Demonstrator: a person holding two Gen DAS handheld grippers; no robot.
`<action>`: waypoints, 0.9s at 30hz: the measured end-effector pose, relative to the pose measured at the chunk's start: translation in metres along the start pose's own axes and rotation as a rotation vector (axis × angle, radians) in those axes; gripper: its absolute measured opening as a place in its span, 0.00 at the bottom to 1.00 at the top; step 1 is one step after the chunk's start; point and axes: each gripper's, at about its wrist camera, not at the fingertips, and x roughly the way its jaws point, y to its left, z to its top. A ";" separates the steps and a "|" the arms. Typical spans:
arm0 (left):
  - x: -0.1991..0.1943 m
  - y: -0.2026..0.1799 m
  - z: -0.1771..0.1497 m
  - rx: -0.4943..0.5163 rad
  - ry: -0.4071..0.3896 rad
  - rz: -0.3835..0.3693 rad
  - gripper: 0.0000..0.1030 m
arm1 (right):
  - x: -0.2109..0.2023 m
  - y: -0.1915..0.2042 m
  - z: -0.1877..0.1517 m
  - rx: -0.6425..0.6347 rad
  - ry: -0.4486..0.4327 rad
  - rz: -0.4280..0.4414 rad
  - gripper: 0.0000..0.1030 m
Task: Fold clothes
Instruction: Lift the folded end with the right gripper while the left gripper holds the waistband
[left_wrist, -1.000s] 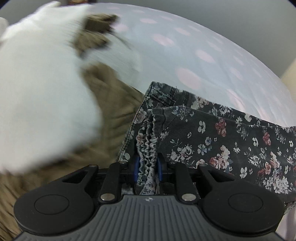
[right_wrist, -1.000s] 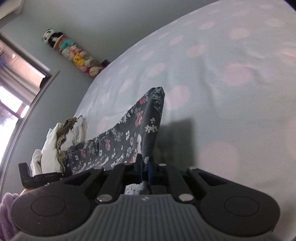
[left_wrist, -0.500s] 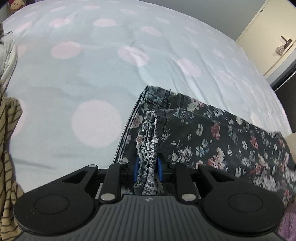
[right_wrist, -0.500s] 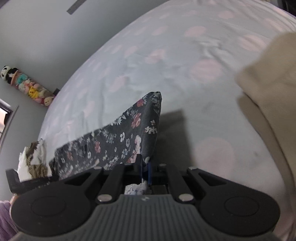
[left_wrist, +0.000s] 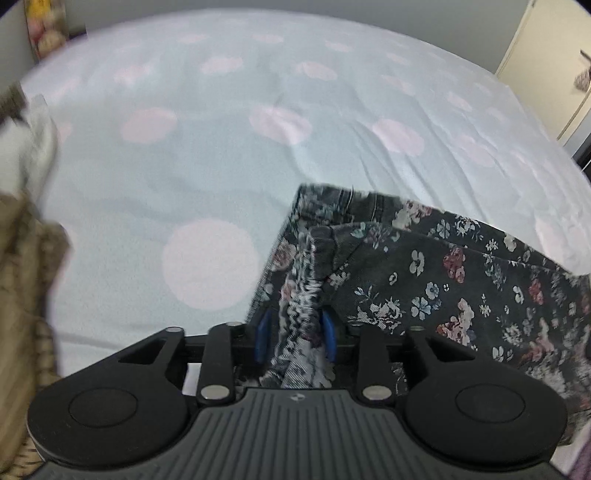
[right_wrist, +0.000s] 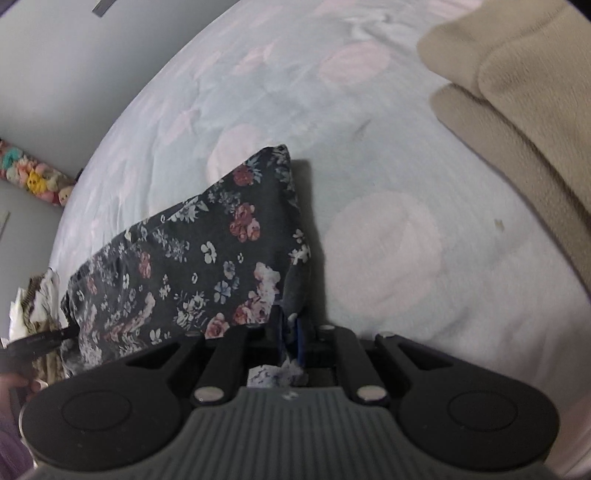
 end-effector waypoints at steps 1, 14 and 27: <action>-0.010 -0.005 -0.002 0.022 -0.032 0.023 0.35 | -0.001 -0.003 -0.001 0.012 -0.002 0.009 0.09; -0.068 -0.114 -0.055 0.133 -0.056 -0.213 0.21 | -0.007 -0.009 -0.006 0.042 -0.035 0.044 0.10; -0.013 -0.200 -0.091 0.210 0.046 -0.194 0.14 | -0.018 -0.016 -0.011 0.066 -0.070 0.110 0.09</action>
